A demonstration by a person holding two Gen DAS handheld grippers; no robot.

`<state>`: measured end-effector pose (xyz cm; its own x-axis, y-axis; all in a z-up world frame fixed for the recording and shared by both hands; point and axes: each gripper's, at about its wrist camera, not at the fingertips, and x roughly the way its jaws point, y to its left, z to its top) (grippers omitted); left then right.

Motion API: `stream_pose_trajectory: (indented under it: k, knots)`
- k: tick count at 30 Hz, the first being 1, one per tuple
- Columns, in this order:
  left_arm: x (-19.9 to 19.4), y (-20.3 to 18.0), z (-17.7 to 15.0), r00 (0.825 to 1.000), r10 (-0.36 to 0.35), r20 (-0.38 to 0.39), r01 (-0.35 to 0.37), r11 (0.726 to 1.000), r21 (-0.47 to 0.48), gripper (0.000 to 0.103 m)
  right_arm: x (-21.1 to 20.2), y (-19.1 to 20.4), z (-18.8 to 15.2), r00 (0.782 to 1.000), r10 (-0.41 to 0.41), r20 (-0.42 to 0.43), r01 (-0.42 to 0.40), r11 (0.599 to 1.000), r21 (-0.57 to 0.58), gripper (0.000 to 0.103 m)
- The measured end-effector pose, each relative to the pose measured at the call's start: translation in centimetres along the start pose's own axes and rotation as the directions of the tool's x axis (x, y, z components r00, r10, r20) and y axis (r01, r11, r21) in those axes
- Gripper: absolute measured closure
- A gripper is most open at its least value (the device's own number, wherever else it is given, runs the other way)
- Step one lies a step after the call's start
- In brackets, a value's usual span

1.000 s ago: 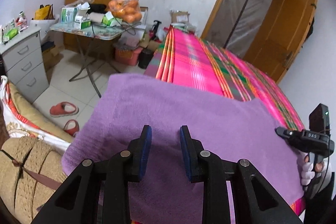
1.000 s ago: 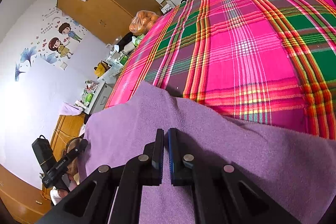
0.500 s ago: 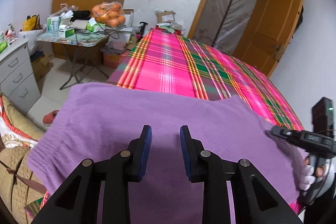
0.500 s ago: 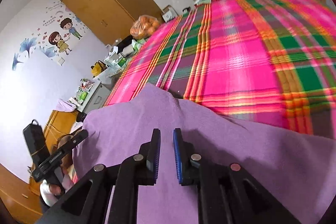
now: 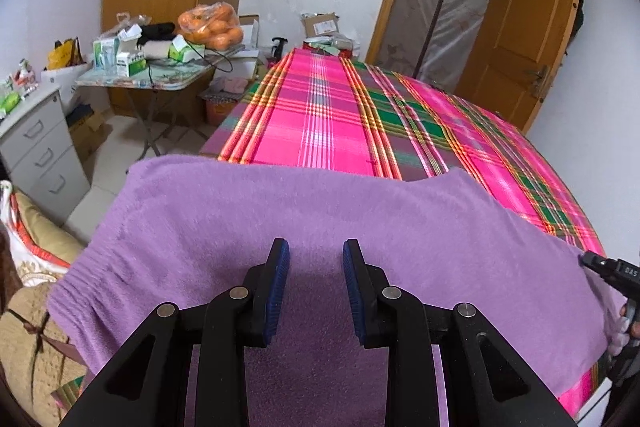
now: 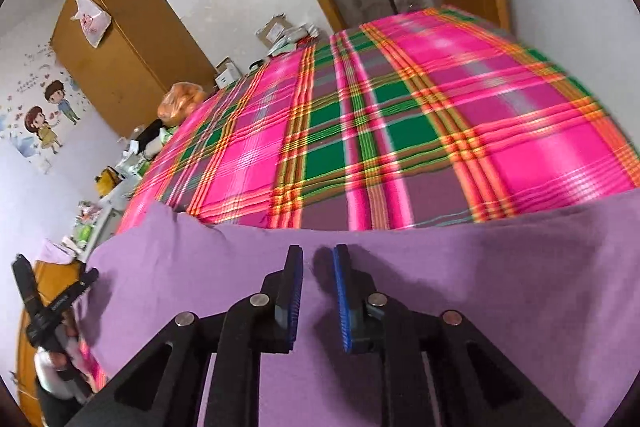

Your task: Fold clothes

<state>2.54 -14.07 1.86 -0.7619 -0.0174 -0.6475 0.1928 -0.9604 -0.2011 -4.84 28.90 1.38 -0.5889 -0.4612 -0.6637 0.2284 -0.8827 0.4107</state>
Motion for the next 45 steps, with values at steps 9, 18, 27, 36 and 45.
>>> stream_pose_trajectory:
  k: [9, 18, 27, 36, 45]
  knots:
    - [-0.6, -0.8, 0.1, 0.996, 0.083, 0.017, -0.083, 0.996, 0.022, 0.074, 0.2, 4.6, -0.5, 0.998, 0.066, 0.011, -0.064, 0.985, -0.160, 0.086]
    - [-0.1, 0.5, -0.2, 0.993, 0.118, 0.002, -0.118, 0.993, 0.002, 0.074, 1.7, 5.3, -0.5, 1.000, -0.003, -0.023, -0.001, 0.985, -0.170, 0.086]
    - [-1.5, 4.0, -1.2, 0.988, 0.153, 0.002, -0.152, 0.988, -0.032, 0.074, 0.9, 3.8, -0.7, 0.998, -0.050, -0.028, 0.045, 0.990, -0.133, 0.086]
    - [-5.3, 8.8, -4.2, 0.993, 0.094, 0.069, -0.081, 0.981, -0.176, 0.073, 1.2, 3.2, -1.4, 0.996, -0.086, -0.034, 0.080, 0.987, -0.138, 0.088]
    - [-8.0, 12.1, -6.0, 0.986, 0.070, 0.152, -0.015, 0.943, -0.332, 0.048, 1.4, 1.8, -1.2, 0.999, -0.005, -0.031, 0.002, 0.997, -0.081, 0.086]
